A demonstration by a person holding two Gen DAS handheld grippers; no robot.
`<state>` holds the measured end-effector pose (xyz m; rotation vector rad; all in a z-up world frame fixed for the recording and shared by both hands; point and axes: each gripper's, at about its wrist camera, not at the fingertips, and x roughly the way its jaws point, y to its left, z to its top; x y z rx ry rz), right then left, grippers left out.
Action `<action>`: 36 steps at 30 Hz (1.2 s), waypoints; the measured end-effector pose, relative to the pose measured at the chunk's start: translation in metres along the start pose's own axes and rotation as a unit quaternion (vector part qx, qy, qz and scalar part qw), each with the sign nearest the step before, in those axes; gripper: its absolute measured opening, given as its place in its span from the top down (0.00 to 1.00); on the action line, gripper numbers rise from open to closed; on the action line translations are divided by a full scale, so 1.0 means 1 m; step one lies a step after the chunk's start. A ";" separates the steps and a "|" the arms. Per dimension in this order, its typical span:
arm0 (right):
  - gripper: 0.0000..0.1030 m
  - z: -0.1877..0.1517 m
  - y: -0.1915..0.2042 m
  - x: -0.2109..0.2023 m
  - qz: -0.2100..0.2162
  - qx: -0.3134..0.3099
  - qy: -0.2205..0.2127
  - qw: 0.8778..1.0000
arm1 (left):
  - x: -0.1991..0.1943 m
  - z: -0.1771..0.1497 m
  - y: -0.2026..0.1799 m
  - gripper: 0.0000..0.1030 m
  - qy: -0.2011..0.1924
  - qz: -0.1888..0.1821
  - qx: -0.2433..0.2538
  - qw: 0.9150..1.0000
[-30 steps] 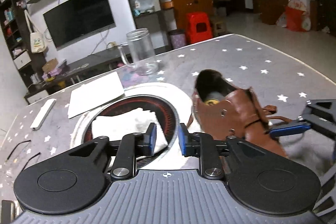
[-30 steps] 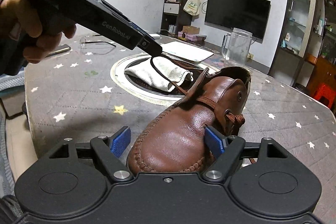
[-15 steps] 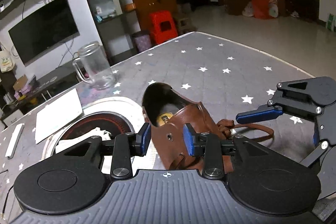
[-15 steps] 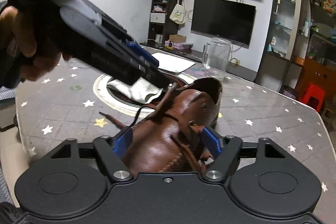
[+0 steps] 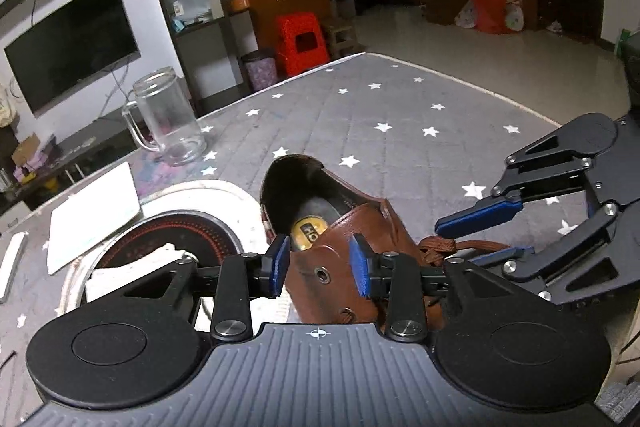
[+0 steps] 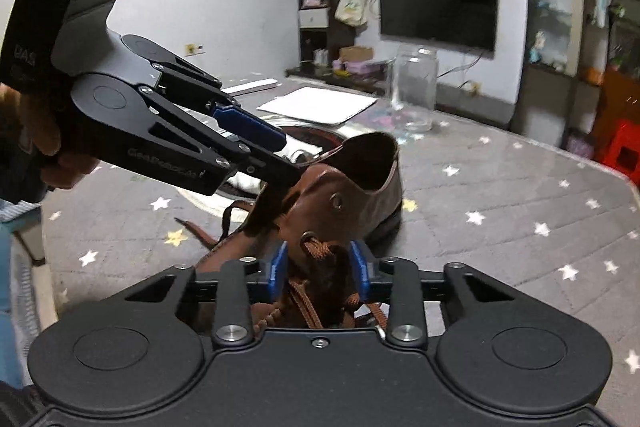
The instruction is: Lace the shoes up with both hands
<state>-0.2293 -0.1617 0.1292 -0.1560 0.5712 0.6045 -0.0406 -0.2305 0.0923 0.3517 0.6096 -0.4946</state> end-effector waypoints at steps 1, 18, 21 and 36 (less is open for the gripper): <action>0.68 0.000 -0.001 0.000 0.005 0.001 0.001 1.000 | 0.001 0.000 0.000 0.66 0.000 -0.001 0.000 1.000; 0.96 -0.015 0.075 -0.005 -0.160 -0.255 -0.037 0.953 | 0.002 0.001 -0.001 0.65 0.003 0.010 0.001 1.000; 0.96 -0.022 0.094 -0.001 -0.205 -0.338 -0.042 0.917 | 0.002 0.001 -0.001 0.65 0.004 0.014 0.003 1.000; 0.93 0.007 0.063 -0.033 -0.121 -0.179 -0.024 0.976 | 0.005 0.000 0.000 0.64 0.000 0.010 0.003 1.000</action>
